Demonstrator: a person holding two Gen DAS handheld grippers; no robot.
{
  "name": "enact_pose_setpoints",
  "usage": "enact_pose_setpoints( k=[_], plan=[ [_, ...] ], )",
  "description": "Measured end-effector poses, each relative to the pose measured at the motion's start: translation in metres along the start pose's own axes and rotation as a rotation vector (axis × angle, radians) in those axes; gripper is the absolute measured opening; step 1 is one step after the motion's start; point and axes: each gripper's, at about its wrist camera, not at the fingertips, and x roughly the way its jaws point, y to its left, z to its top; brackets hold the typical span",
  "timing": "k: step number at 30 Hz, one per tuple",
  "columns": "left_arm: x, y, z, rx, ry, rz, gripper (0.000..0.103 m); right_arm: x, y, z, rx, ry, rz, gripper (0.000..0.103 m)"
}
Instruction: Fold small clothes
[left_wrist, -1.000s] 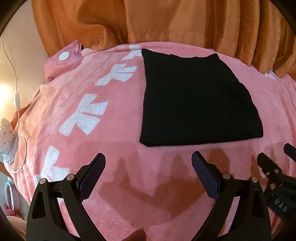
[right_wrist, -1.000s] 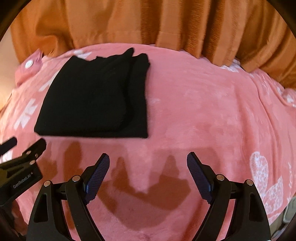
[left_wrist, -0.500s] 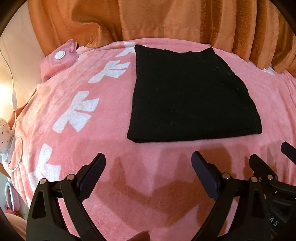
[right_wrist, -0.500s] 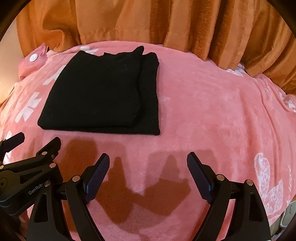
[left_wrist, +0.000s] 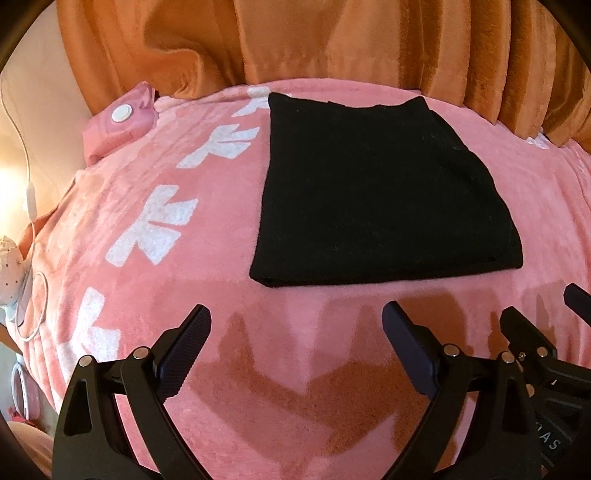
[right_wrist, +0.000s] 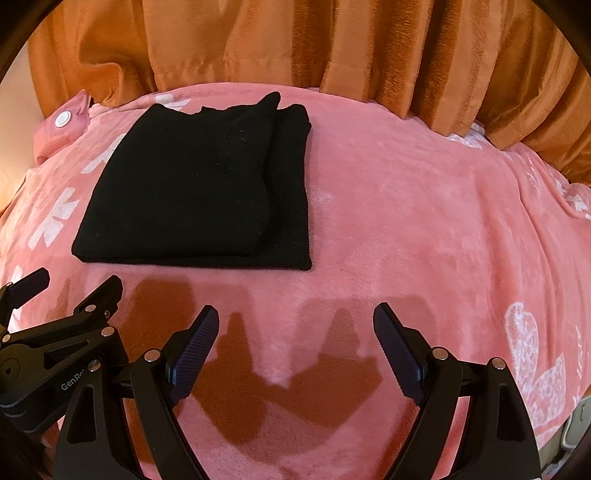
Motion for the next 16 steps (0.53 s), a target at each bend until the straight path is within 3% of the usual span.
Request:
enact_pose_setpoints(
  k=[16],
  plan=[
    [0.0051, 0.0002, 0.0014, -0.007, 0.024, 0.003, 0.090, 0.0007, 0.0003, -0.0004, 0.004, 0.004, -0.018, 0.083]
  ],
)
